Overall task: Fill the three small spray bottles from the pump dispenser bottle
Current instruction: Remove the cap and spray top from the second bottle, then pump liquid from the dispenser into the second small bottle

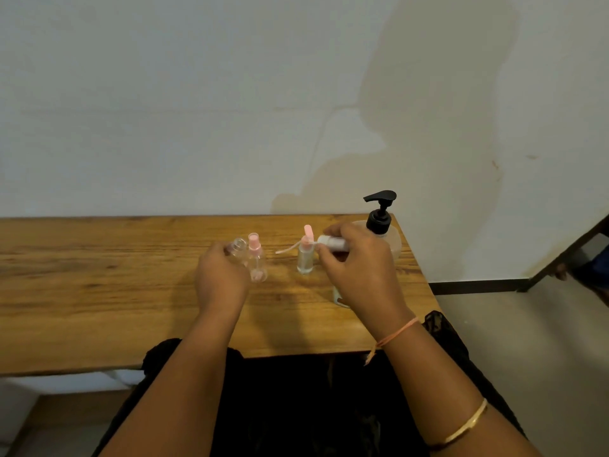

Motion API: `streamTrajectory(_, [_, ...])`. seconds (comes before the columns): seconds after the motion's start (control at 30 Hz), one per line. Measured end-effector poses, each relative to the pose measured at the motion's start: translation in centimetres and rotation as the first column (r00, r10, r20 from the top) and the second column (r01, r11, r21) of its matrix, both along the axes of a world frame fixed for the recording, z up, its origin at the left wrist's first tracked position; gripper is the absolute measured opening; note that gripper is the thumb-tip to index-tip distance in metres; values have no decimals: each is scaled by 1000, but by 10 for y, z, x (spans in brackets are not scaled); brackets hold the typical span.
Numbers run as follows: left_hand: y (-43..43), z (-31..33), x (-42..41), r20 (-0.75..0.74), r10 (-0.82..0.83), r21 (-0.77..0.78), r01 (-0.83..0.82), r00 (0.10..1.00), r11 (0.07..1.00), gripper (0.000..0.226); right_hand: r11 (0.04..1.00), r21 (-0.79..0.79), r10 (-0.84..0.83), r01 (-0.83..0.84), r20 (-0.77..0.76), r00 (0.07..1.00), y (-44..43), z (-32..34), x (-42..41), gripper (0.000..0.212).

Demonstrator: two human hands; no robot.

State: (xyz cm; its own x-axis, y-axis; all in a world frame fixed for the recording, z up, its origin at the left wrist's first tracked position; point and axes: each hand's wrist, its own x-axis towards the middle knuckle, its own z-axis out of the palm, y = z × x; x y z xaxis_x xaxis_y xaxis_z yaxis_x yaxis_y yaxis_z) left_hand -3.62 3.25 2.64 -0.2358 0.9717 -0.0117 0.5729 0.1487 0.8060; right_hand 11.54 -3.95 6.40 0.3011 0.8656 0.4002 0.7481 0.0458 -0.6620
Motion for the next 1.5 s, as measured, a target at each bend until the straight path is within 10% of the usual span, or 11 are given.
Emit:
streamTrajectory(0.53, [-5,-9,12,79,-51,110,42,996,993,30,831,-545,17,110,223,975,35,-111,-14,29])
streamTrajectory(0.97, [-7,-17,15,49,-132,99,126,990,987,29,825,-553,65,118,299,952,39,-108,-19,42])
streamTrajectory(1.2, [-15,-12,22,127,-257,191,231,958,954,38,997,25,-71,67,233,970,19,-43,-14,21])
streamTrajectory(1.33, [-21,-10,33,152,-382,293,327,912,898,42,853,521,-177,40,217,960,-2,2,11,15])
streamTrajectory(1.5, [-22,-5,45,126,-527,375,451,841,810,54,851,501,-257,160,129,958,4,4,45,25])
